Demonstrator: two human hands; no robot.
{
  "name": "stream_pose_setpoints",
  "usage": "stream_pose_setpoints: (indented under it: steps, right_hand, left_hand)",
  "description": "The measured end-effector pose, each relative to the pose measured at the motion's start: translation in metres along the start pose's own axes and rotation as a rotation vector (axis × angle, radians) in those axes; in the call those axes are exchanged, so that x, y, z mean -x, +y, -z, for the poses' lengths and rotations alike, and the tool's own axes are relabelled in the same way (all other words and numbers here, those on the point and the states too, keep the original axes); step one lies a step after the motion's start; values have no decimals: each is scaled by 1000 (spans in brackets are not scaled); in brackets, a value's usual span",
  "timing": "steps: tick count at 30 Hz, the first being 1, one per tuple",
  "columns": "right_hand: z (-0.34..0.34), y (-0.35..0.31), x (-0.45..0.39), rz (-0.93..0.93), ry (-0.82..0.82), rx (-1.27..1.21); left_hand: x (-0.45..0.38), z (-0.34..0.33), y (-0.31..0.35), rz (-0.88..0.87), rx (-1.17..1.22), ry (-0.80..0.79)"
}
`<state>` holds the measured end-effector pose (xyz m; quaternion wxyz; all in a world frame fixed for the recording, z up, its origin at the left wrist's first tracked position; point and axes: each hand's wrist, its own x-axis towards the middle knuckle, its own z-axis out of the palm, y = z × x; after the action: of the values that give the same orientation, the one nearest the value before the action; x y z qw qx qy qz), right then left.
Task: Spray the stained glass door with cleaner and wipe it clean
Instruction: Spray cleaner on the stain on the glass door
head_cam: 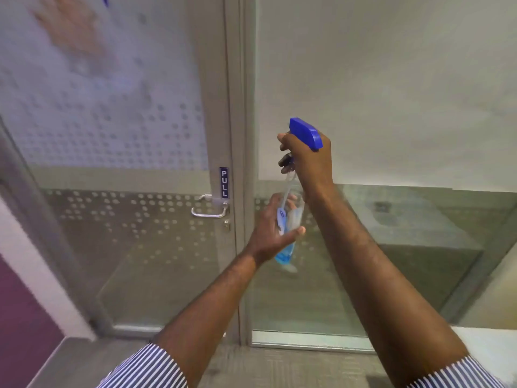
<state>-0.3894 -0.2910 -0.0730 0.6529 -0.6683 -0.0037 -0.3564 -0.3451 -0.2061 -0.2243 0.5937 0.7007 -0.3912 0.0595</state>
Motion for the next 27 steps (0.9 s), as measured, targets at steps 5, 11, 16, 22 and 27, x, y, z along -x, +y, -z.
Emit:
stream_pose_setpoints:
  steps: [5, 11, 16, 22, 27]
  right_hand:
    - [-101, -16, 15, -35, -135, -98]
    - [-211, -23, 23, -84, -337, -229]
    - [-291, -20, 17, -83, -402, -243]
    - [-372, -16, -14, -14, -358, -229]
    - [-432, -7, -54, 44, -322, -220]
  left_hand:
    - [31, 107, 8, 43, -56, 99]
    - [55, 216, 13, 45, -101, 212]
    - [57, 290, 3, 53, -150, 280]
    - [28, 368, -20, 109, -165, 246]
    - [-18, 410, -47, 84, -132, 394]
